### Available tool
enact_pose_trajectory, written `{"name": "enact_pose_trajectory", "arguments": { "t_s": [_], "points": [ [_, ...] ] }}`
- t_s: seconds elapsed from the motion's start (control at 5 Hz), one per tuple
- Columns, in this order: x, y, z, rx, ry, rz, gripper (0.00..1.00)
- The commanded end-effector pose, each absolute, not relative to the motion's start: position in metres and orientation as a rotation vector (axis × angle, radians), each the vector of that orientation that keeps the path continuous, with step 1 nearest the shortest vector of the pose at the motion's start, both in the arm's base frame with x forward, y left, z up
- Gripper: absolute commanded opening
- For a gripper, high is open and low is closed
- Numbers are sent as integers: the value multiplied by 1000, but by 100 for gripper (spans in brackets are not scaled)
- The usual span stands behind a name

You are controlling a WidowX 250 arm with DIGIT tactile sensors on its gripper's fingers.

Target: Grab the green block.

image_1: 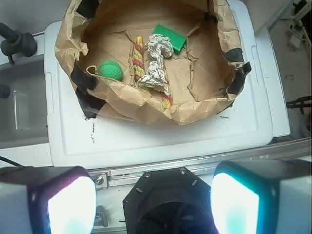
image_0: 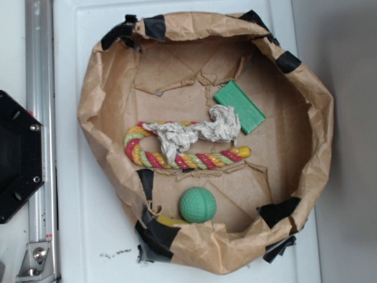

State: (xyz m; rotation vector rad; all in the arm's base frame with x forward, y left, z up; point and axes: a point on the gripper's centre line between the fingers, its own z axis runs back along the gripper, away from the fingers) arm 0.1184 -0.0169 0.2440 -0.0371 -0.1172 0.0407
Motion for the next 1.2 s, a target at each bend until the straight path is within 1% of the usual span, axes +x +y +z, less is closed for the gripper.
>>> {"name": "enact_pose_trajectory", "arguments": {
  "t_s": [0.0, 0.2, 0.4, 0.6, 0.8, 1.0],
  "points": [
    [118, -17, 244, -37, -117, 41, 100],
    [157, 14, 211, 81, -128, 14, 100],
    [192, 20, 197, 159, -149, -61, 100],
    [228, 21, 176, 136, -215, -156, 100],
    [261, 27, 152, 86, -216, -194, 100],
    [282, 21, 124, 0, -190, -272, 100]
  ]
}}
